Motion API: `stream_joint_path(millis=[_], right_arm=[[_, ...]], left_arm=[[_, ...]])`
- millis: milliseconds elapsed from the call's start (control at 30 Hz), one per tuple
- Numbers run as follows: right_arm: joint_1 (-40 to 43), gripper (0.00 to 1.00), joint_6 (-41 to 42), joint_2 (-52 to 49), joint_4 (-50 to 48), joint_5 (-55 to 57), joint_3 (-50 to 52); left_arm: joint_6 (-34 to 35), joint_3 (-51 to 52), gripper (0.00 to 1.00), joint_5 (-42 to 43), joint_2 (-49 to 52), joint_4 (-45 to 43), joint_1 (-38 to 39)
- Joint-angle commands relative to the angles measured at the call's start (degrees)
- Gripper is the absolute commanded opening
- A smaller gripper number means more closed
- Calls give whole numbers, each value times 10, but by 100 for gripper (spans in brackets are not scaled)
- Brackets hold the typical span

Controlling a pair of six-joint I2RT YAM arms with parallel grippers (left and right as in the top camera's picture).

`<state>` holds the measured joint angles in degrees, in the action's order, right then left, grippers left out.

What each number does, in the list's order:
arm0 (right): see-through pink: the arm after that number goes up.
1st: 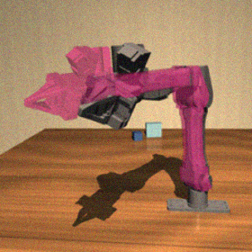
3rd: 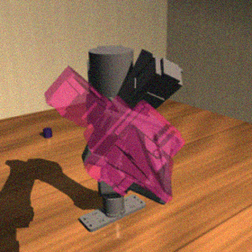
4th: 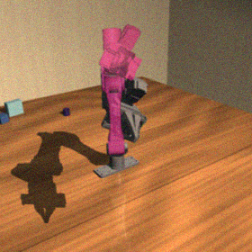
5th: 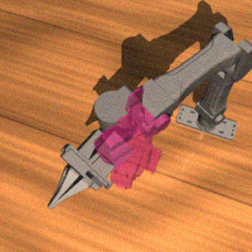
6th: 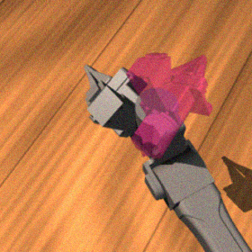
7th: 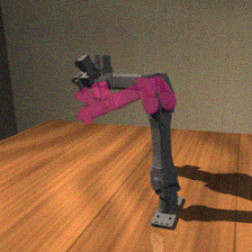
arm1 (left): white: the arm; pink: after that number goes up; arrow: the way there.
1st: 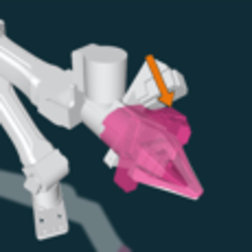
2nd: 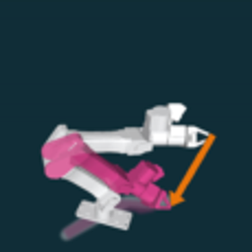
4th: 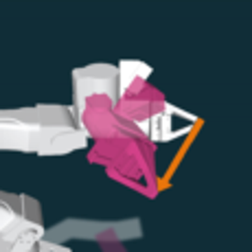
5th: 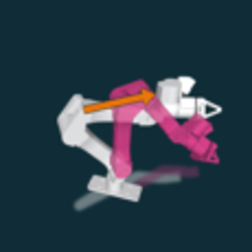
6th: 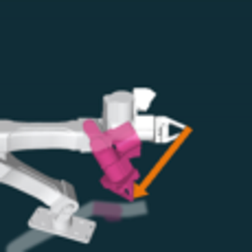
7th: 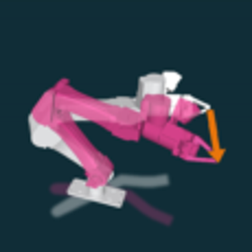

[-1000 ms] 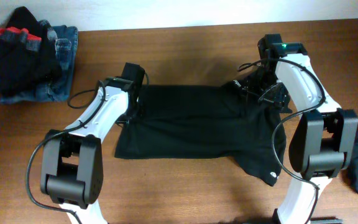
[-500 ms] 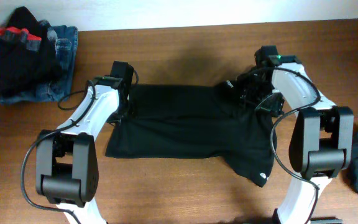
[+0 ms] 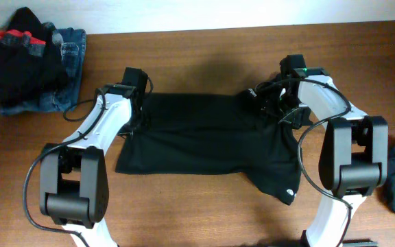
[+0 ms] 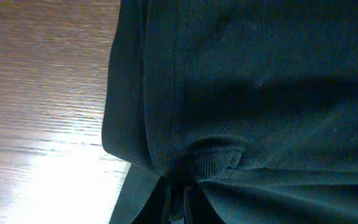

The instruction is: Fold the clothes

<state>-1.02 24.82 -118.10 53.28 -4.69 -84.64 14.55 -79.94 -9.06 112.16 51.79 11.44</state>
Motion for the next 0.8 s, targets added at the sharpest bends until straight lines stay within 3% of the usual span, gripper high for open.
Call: stream_joint_path(millis=[0,300,767], right_arm=[[-5,77,-6,-3,-2,-9,2],[-5,77,-6,-3,-2,-9,2],[-5,77,-6,-3,-2,-2,5]], left_arm=[[-4,-9,7,-59,6,8,-7],[-5,-9,13,-69,6,14,-15],[-5,-9,8,-69,6,15,-33]])
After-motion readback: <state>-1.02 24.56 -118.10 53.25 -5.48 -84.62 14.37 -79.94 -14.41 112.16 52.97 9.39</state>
